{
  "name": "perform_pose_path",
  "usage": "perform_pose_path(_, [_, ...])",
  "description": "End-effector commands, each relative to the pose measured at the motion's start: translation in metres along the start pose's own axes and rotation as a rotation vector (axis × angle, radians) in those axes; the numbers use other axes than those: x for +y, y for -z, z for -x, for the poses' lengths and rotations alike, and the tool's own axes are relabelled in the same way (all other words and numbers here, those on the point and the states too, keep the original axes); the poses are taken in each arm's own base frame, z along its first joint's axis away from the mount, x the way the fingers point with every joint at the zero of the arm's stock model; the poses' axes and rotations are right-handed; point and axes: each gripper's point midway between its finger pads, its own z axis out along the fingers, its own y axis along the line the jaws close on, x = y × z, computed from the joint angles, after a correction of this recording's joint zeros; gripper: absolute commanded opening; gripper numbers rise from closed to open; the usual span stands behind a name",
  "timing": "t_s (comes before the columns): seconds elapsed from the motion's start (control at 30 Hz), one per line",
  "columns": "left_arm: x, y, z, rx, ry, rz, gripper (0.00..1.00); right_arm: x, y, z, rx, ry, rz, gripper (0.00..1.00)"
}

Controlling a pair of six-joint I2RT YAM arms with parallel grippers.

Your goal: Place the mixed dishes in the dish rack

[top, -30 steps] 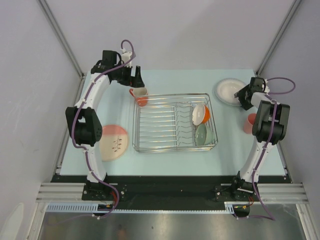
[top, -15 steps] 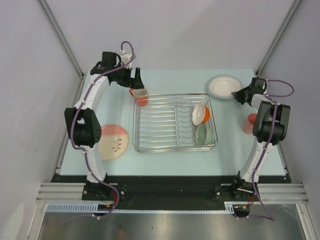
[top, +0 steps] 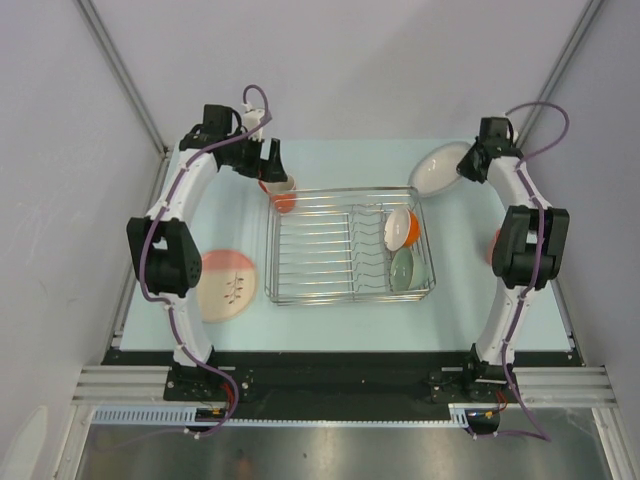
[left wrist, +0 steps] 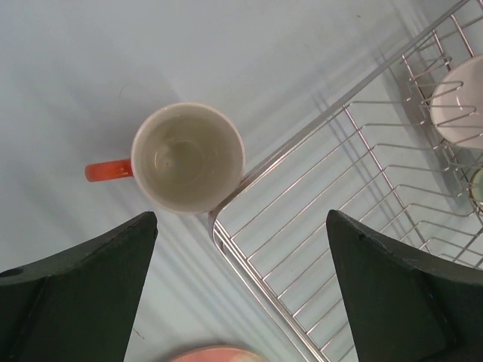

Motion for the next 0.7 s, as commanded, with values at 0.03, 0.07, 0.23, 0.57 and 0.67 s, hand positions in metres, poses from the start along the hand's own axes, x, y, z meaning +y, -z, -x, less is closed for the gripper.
perform_pose_path(0.03, [-0.022, 0.044, 0.026, -0.057, -0.085, -0.028, 1.0, 0.069, 0.067, 0.079, -0.228, 0.318, 0.034, 0.0])
perform_pose_path(0.07, [-0.024, 0.047, 0.027, -0.059, -0.081, -0.032, 1.0, 0.072, 0.074, 0.089, -0.271, 0.374, 0.024, 0.0])
perform_pose_path(0.23, [-0.027, 0.057, 0.026, -0.061, -0.071, -0.041, 1.0, 0.12, 0.13, 0.117, -0.473, 0.506, 0.113, 0.0])
perform_pose_path(0.57, [-0.027, 0.054, 0.022, -0.064, -0.052, -0.062, 1.0, 0.179, 0.236, 0.109, -0.781, 0.96, 0.384, 0.0])
perform_pose_path(0.67, [-0.026, 0.055, 0.02, -0.059, -0.046, -0.059, 1.0, 0.199, 0.265, 0.104, -0.799, 1.034, 0.511, 0.0])
